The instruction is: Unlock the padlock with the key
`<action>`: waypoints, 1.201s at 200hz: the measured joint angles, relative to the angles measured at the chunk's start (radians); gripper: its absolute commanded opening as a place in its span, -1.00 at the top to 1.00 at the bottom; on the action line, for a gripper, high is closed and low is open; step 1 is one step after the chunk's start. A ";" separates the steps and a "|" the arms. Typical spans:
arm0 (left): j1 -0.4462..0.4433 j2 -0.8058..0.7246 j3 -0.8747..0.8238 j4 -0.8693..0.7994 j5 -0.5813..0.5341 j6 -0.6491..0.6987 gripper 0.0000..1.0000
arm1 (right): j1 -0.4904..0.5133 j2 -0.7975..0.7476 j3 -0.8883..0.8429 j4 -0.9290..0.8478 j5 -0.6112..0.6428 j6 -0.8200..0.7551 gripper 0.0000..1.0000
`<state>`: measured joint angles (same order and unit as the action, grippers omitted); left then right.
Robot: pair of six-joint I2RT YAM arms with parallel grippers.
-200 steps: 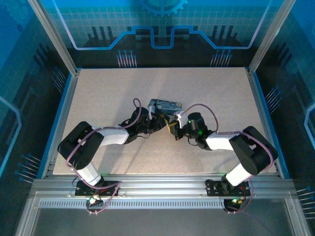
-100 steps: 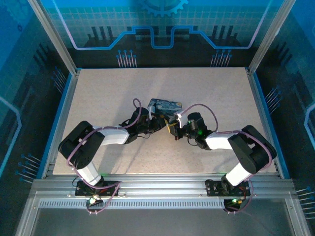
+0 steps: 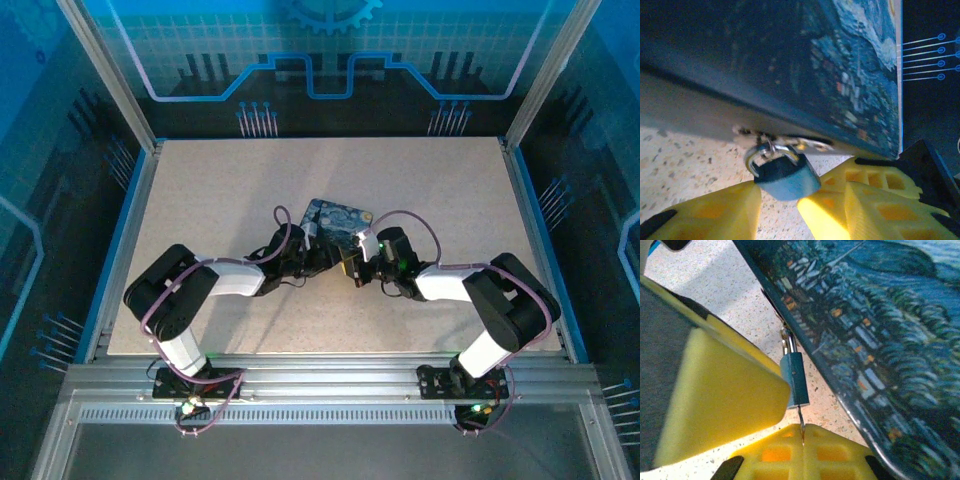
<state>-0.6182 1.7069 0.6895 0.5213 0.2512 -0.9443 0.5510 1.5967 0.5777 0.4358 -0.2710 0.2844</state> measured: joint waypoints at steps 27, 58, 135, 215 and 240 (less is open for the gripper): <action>0.002 -0.064 -0.040 0.000 -0.005 0.000 -0.19 | -0.004 0.006 0.027 -0.060 -0.007 0.001 1.00; 0.013 -0.150 -0.095 0.008 -0.029 -0.031 -0.20 | -0.005 0.005 0.075 -0.143 -0.038 0.016 1.00; 0.006 -0.199 -0.267 0.153 -0.167 -0.257 -0.11 | -0.013 0.040 0.118 -0.207 -0.146 0.234 1.00; -0.021 -0.149 -0.281 0.301 -0.234 -0.392 -0.10 | -0.006 0.069 0.069 -0.092 -0.156 0.417 1.00; -0.025 -0.113 -0.281 0.321 -0.237 -0.407 -0.10 | -0.006 0.068 0.056 -0.066 -0.158 0.452 1.00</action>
<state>-0.6430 1.5944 0.4088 0.8421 0.0143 -1.3518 0.5449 1.6646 0.6334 0.3702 -0.4290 0.7361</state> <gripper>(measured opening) 0.550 0.049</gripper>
